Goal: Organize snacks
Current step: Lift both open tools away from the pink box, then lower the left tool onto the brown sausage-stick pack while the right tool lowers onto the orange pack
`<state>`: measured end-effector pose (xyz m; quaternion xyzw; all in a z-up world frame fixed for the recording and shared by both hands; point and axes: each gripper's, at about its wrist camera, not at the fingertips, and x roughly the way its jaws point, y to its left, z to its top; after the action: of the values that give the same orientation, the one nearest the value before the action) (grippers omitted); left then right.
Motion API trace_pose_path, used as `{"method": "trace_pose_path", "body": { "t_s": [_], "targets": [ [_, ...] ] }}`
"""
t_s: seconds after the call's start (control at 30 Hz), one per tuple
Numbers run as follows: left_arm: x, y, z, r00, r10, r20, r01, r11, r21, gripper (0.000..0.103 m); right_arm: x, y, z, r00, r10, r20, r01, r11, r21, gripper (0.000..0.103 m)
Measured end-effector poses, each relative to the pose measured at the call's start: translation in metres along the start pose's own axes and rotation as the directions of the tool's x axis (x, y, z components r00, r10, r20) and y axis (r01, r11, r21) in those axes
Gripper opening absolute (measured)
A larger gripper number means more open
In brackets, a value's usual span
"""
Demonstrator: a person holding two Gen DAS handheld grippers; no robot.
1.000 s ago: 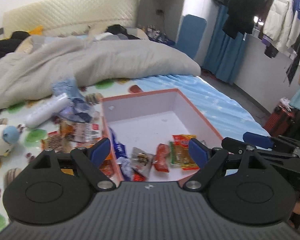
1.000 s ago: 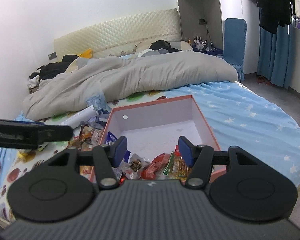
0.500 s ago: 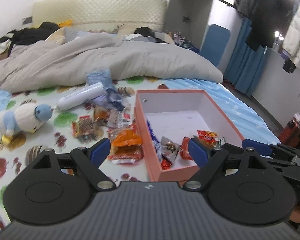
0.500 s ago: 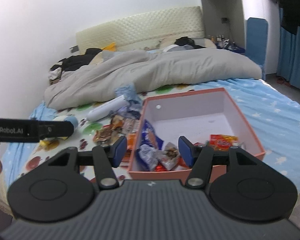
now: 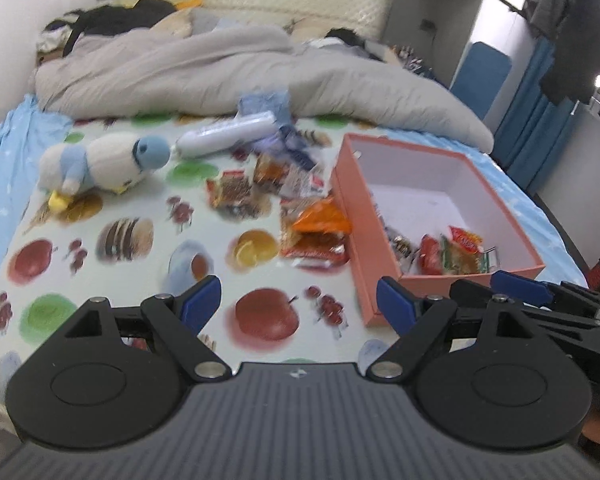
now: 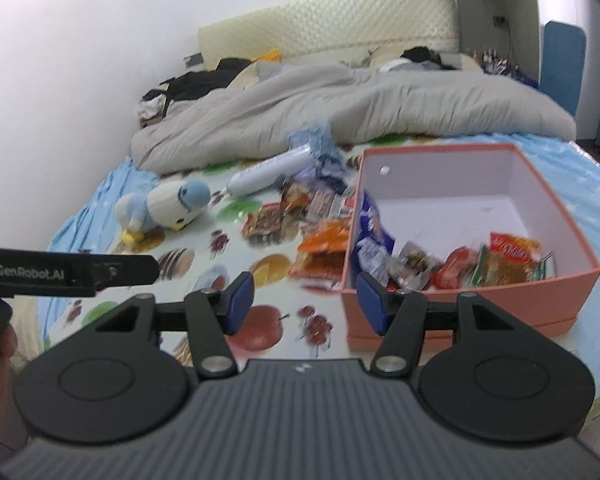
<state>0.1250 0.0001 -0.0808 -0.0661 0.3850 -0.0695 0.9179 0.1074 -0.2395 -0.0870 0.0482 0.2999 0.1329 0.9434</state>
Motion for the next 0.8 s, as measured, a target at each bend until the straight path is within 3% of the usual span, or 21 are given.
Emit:
{"method": "trace_pose_path", "body": {
  "t_s": [0.57,0.8],
  "targets": [
    [0.069,0.047,0.042,0.999,0.021,-0.027,-0.022,0.999,-0.048,0.088,0.067,0.034,0.024,0.999,-0.033,-0.016,0.031,0.996,-0.084,0.059],
    [0.119,0.073,0.062,0.998,0.024,-0.057,-0.028,0.997,-0.077,0.087,0.112,0.047,0.032,0.997,-0.058,-0.049,0.050,0.989,-0.143,0.059]
  ]
}}
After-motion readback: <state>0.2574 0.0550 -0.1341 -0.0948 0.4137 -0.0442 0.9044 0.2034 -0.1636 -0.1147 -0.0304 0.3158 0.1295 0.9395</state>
